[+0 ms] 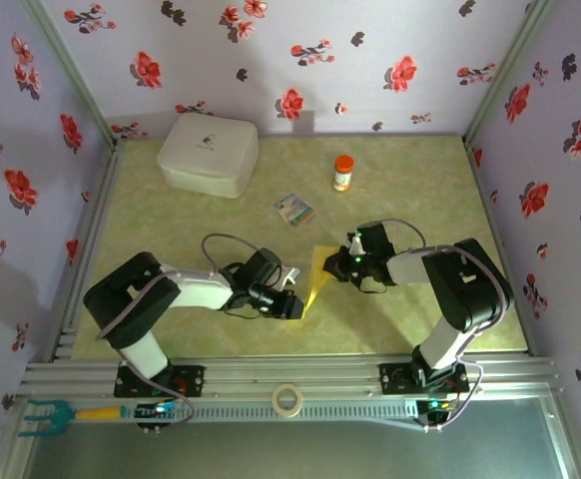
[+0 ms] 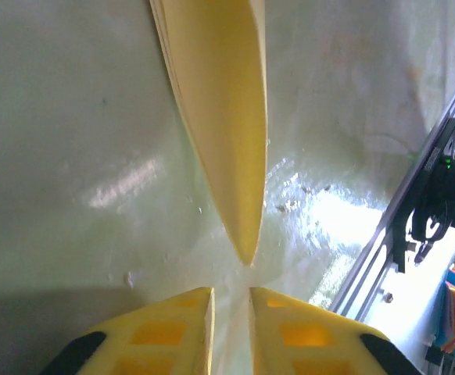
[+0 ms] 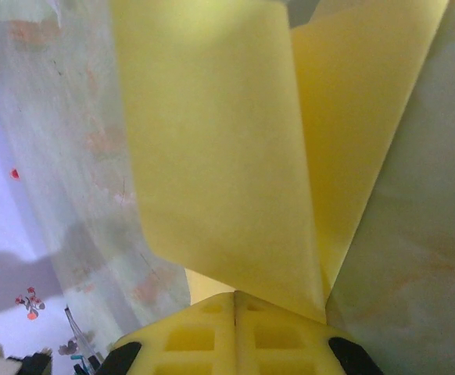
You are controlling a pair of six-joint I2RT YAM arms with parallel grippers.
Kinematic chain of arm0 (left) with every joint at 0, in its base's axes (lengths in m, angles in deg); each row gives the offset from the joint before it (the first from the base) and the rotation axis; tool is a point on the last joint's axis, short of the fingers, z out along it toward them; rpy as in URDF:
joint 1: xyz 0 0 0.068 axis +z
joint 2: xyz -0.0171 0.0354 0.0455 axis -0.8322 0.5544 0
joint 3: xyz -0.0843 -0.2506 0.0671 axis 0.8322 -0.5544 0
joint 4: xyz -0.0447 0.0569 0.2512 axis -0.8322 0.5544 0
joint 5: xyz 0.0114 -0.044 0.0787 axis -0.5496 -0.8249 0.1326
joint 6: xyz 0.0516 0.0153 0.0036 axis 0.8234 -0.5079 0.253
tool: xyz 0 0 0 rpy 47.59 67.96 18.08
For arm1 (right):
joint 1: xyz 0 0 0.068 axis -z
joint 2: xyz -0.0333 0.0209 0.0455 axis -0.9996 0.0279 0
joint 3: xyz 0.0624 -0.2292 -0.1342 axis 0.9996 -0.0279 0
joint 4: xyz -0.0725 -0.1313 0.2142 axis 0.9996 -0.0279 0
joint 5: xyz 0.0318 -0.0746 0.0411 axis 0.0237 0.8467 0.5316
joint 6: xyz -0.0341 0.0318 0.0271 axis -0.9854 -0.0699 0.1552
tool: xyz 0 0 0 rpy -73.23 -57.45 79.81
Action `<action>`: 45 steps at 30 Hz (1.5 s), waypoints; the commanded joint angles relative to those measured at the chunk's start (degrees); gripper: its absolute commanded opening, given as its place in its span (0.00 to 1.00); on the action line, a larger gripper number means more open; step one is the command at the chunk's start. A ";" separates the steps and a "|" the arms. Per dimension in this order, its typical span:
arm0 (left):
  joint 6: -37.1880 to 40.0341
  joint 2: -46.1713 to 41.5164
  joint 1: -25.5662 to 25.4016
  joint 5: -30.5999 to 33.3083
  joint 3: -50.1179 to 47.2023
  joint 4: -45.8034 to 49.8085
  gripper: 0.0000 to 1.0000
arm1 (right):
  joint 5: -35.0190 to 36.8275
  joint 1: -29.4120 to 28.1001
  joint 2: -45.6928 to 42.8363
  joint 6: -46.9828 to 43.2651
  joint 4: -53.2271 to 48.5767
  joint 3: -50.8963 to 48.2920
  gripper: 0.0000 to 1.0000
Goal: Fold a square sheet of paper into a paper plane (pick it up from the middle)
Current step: Fold the wing for the fifth time at the center of the table.
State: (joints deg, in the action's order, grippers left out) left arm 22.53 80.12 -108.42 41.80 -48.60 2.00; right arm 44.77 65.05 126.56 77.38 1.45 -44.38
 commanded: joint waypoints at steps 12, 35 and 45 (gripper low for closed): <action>3.10 4.25 0.68 0.85 15.74 4.24 0.00 | 6.66 0.31 0.95 -1.20 -6.41 -0.76 0.06; 4.94 17.62 1.47 1.53 23.15 5.86 0.00 | 6.82 0.33 0.89 -0.93 -6.39 -0.94 0.06; 7.23 16.26 0.94 4.97 18.23 10.90 0.00 | 6.90 0.33 1.37 -0.93 -6.39 -0.68 0.06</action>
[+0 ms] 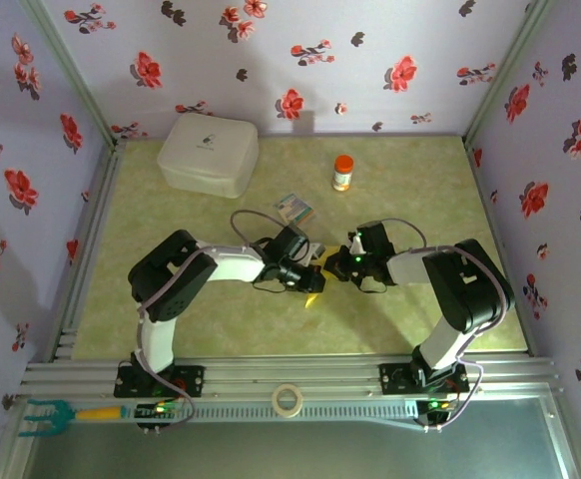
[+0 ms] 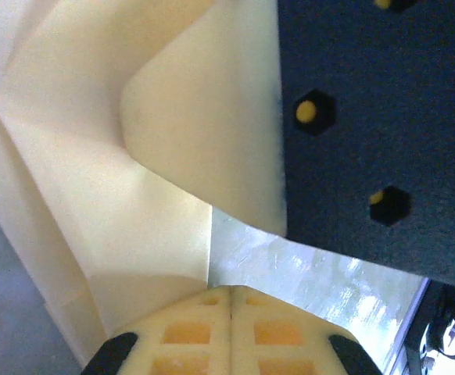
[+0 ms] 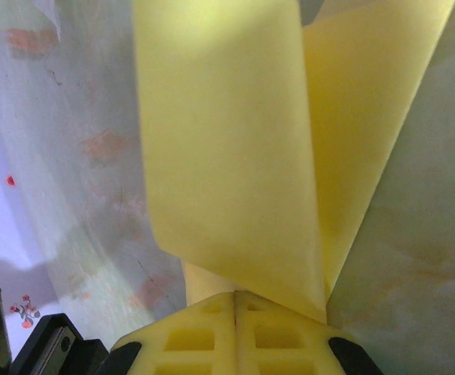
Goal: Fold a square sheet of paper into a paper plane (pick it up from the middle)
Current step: Fold the wing for the fifth time at the center of the table.
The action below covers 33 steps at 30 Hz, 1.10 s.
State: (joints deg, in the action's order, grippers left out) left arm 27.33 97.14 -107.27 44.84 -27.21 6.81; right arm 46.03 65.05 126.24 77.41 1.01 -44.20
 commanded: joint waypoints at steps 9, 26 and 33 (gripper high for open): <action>3.35 -4.65 -1.85 2.30 -6.61 9.39 0.00 | 5.70 0.33 2.30 -1.04 -6.13 -0.59 0.06; 1.61 -11.95 -5.75 7.27 -14.23 13.95 0.00 | 5.72 0.33 2.24 -1.13 -6.58 -0.41 0.06; 1.79 -14.84 -6.23 6.21 -14.71 13.66 0.00 | 5.81 0.33 2.01 -1.12 -6.74 -0.49 0.06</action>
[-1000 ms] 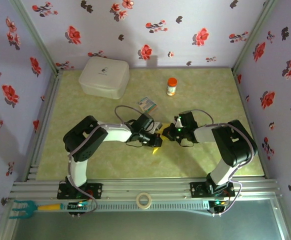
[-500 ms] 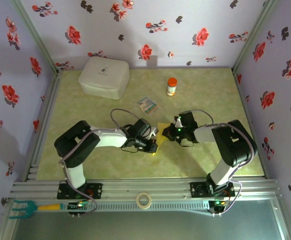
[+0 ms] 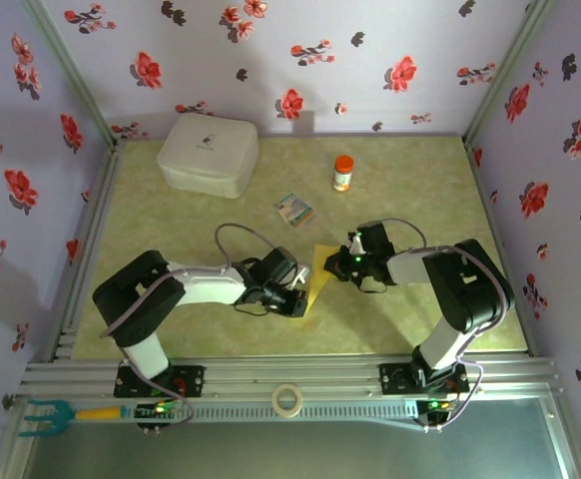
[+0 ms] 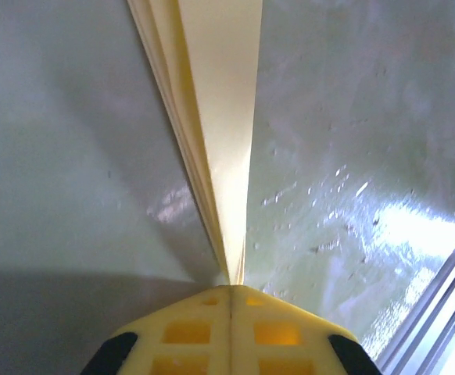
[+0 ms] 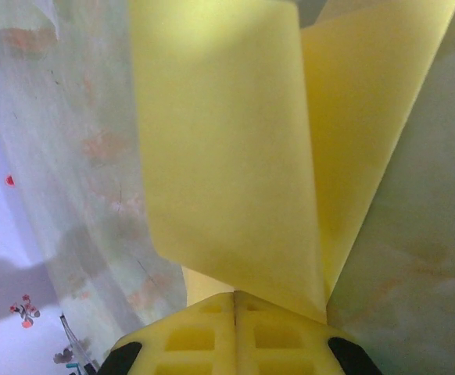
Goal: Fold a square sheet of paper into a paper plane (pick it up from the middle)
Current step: Fold the wing for the fifth time at the center of the table.
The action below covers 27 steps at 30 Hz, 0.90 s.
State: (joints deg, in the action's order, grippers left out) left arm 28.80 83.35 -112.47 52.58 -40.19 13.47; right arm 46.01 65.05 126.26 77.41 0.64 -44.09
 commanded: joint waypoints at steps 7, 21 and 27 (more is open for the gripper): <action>-0.98 -8.72 0.80 -1.05 -2.49 0.13 0.00 | 5.43 0.33 2.03 -0.71 -5.90 -0.51 0.06; -2.89 9.41 6.39 -6.16 13.40 -6.11 0.00 | 5.02 0.33 1.64 -0.16 -5.71 -0.34 0.06; -1.84 13.86 6.66 -5.10 16.22 -3.95 0.00 | 4.89 0.30 1.44 -0.07 -5.70 -0.25 0.06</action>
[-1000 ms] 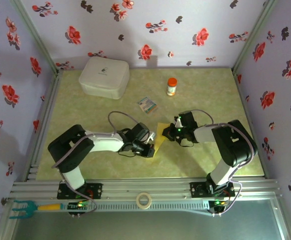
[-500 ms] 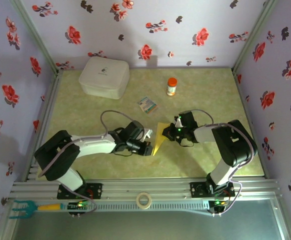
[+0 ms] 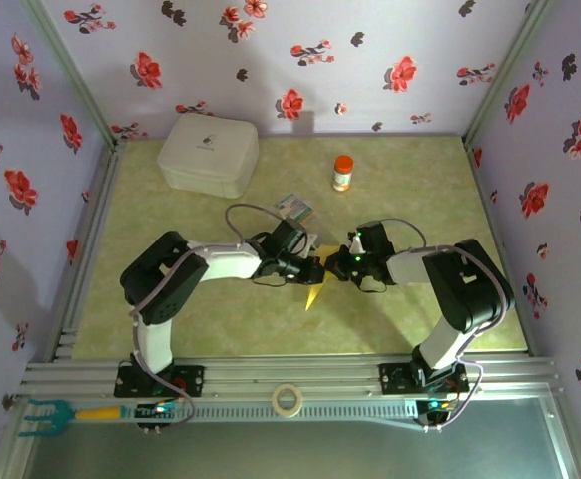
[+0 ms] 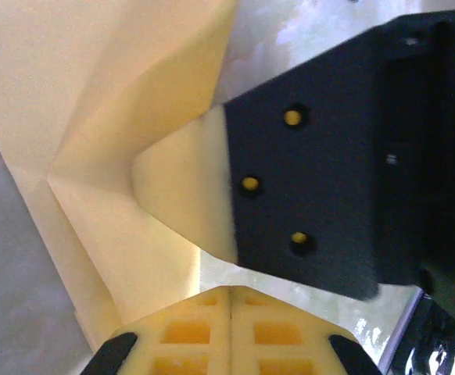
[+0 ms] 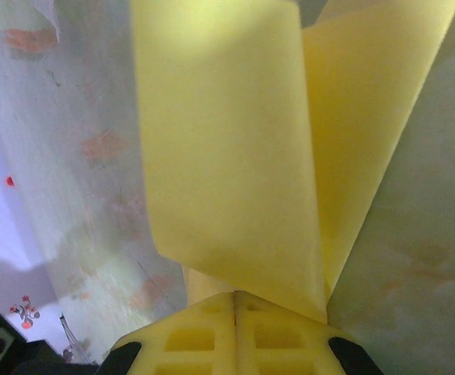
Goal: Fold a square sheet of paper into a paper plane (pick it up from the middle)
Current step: Fold the wing for the fifth time at the center of the table.
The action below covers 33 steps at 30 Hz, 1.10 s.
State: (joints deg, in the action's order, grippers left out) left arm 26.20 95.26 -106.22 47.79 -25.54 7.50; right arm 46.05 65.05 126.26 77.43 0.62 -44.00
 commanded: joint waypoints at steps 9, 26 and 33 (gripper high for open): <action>1.29 3.02 0.41 3.70 -4.22 4.52 0.00 | 2.94 0.41 -0.36 0.54 -4.63 0.58 0.08; 2.13 0.40 1.39 -0.01 -12.52 -0.80 0.00 | 0.28 -1.74 -8.67 -4.83 -7.61 1.50 0.08; 1.78 0.09 1.92 -0.45 -12.68 -1.46 0.00 | -0.90 -3.80 -3.05 -6.31 -7.96 4.26 0.06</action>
State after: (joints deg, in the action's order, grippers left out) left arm 27.07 93.56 -105.04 45.65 -35.34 -1.87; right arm 46.34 61.77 121.17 72.97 -7.88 -41.64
